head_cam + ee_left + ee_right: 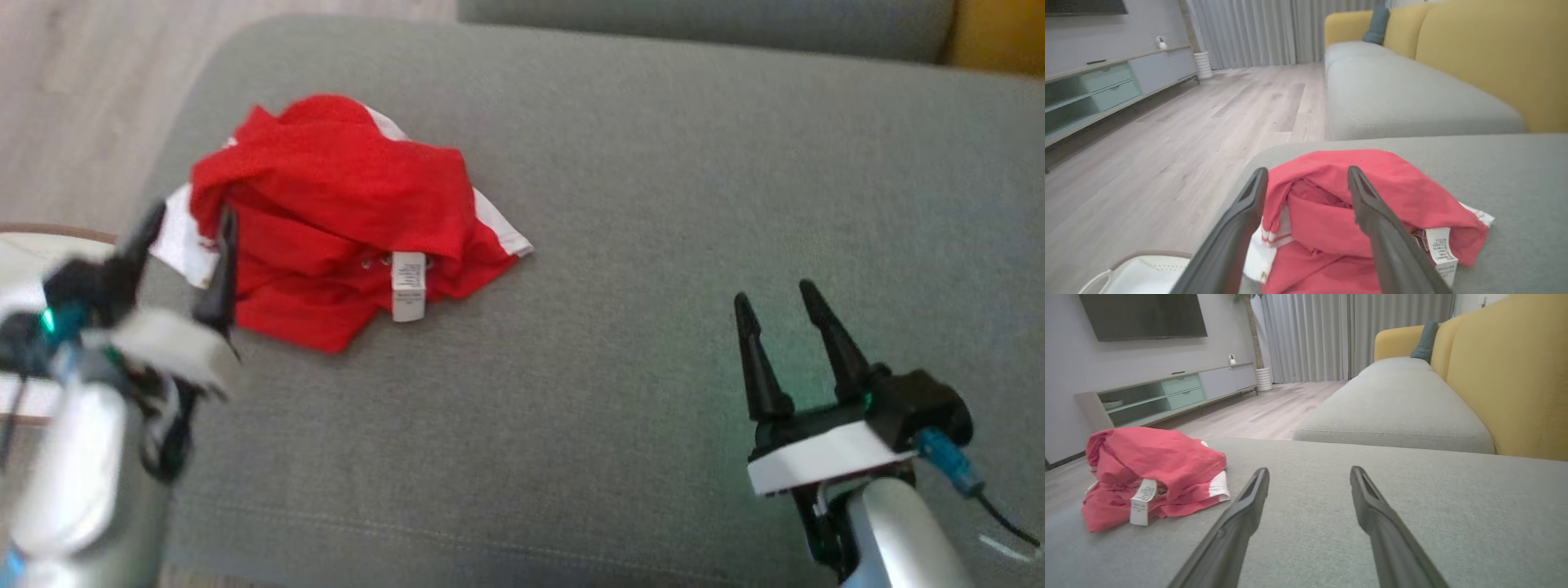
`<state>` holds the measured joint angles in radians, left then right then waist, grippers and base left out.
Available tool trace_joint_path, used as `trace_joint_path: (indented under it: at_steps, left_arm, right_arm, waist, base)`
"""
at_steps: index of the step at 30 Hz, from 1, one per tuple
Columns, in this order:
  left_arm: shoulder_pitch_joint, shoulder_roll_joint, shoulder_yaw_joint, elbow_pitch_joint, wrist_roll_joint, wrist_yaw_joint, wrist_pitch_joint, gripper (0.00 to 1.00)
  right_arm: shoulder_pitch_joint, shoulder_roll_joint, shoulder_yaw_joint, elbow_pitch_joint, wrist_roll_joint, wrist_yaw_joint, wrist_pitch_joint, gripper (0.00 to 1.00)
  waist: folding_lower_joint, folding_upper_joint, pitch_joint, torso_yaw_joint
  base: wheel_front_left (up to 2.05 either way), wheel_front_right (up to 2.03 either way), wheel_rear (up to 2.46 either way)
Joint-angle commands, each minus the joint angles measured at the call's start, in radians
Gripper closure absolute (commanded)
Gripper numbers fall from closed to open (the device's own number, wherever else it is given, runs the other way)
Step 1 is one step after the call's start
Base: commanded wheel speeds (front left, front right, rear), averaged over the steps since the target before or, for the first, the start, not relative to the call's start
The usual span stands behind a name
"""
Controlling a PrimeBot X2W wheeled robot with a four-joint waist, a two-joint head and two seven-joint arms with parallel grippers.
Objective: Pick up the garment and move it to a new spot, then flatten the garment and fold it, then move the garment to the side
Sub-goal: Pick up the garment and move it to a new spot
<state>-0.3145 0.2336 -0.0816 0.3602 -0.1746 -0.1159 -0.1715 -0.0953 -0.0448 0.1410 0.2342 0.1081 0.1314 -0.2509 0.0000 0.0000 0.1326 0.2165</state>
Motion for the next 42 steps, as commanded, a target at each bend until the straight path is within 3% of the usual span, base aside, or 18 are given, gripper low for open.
trace_joint_path:
  at_steps: [1,4,12,17,24,25,26,32,42]
  left_arm:
    - [-0.096,0.066,0.013,-0.004,-0.005,-0.007,0.026,0.0]
    - [-0.2,0.142,-0.049,0.068,-0.024,-0.013,0.095,0.0]
    - [-0.423,0.328,-0.327,0.215,-0.156,-0.014,0.194,0.0]
    - [-0.523,0.386,-0.464,0.304,-0.224,-0.015,0.224,0.0]
    - [-0.603,0.412,-0.59,0.412,-0.316,-0.015,0.231,0.0]
    - [-0.61,0.411,-0.606,0.423,-0.332,-0.015,0.232,0.55]
    - [-0.616,0.41,-0.619,0.433,-0.349,-0.015,0.231,1.0]
    - [-0.666,0.408,-0.642,0.487,-0.409,-0.015,0.143,1.0]
    - [-0.73,0.414,-0.641,0.511,-0.412,-0.008,-0.012,1.0]
  right_arm:
    - [-0.039,-0.005,0.012,-0.037,-0.011,-0.001,-0.011,0.0]
    - [-0.053,-0.005,-0.003,-0.044,-0.021,-0.001,-0.011,0.0]
    - [-0.084,-0.005,-0.017,-0.061,-0.04,-0.001,-0.011,0.0]
    - [-0.102,-0.005,-0.021,-0.07,-0.047,-0.001,-0.011,0.0]
    - [-0.117,-0.005,-0.026,-0.077,-0.048,-0.001,-0.011,0.0]
    - [-0.118,-0.005,-0.027,-0.078,-0.048,-0.001,-0.011,0.0]
    - [-0.118,-0.005,-0.028,-0.078,-0.047,-0.001,-0.011,0.0]
    - [-0.117,-0.005,-0.034,-0.073,-0.045,-0.001,-0.011,0.0]
    - [-0.09,-0.005,-0.024,-0.045,-0.011,-0.001,-0.011,0.0]
  waist:
    - [0.0,0.0,0.056,-0.044]
    - [0.0,0.0,0.095,-0.064]
    - [0.0,0.0,0.176,-0.101]
    - [0.0,0.0,0.214,-0.119]
    - [0.0,0.0,0.246,-0.139]
    - [0.0,0.0,0.248,-0.14]
    - [0.0,0.0,0.251,-0.141]
    - [0.0,0.0,0.239,-0.137]
    - [0.0,0.0,0.111,-0.113]
  base:
    - [0.0,0.0,0.0]
    - [0.0,0.0,0.0]
    - [0.0,0.0,0.0]
    - [0.0,0.0,0.0]
    - [0.0,0.0,0.0]
    - [0.0,0.0,0.0]
    - [0.0,0.0,0.0]
    - [0.0,0.0,0.0]
    - [0.0,0.0,0.0]
